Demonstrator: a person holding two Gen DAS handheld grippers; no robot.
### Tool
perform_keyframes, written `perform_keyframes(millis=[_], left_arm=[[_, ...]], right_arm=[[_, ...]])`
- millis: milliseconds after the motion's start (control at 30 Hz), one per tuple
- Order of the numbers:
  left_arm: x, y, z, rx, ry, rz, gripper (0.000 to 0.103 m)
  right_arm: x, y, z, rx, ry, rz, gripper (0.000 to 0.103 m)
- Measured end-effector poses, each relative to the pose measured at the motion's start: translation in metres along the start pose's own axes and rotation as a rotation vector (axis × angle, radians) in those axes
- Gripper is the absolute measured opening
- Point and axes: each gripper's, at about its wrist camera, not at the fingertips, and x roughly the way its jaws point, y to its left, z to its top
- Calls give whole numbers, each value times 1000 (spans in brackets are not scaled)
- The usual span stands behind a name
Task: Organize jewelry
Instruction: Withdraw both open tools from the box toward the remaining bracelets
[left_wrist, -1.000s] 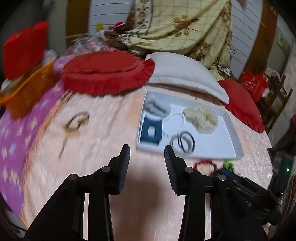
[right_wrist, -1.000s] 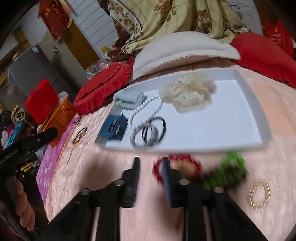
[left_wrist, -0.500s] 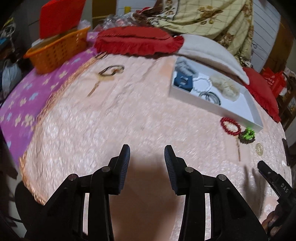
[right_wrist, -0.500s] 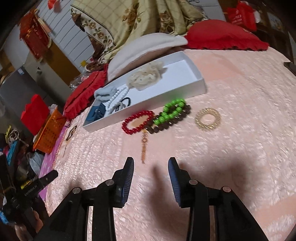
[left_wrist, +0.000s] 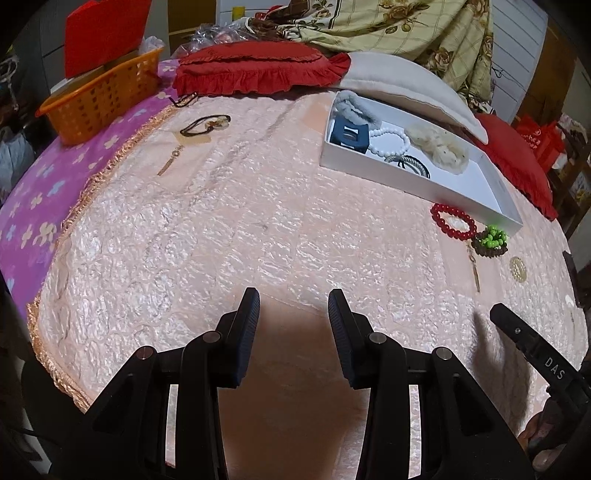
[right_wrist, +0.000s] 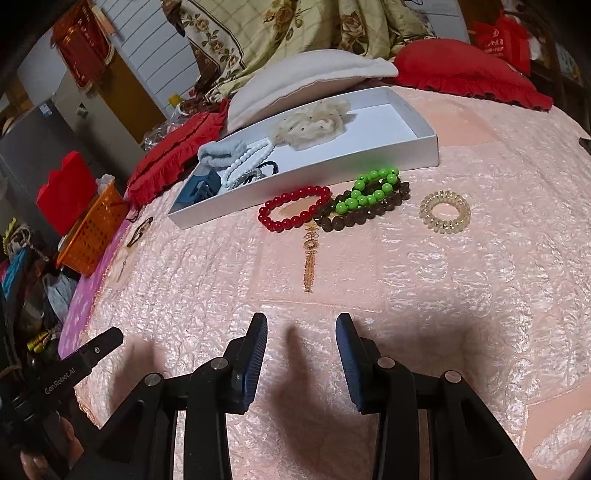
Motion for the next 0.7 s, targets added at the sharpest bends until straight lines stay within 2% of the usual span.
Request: perform_keyframes(millis=[167,700], left_arm=[[2,-6,-4,8,13,-1,38],[-11,-17,-9,34,-17,-6,38]], right_arm=[[3,-5,-3,15,6,2,37],[-9,-5,-5,18,-26,-2,37]])
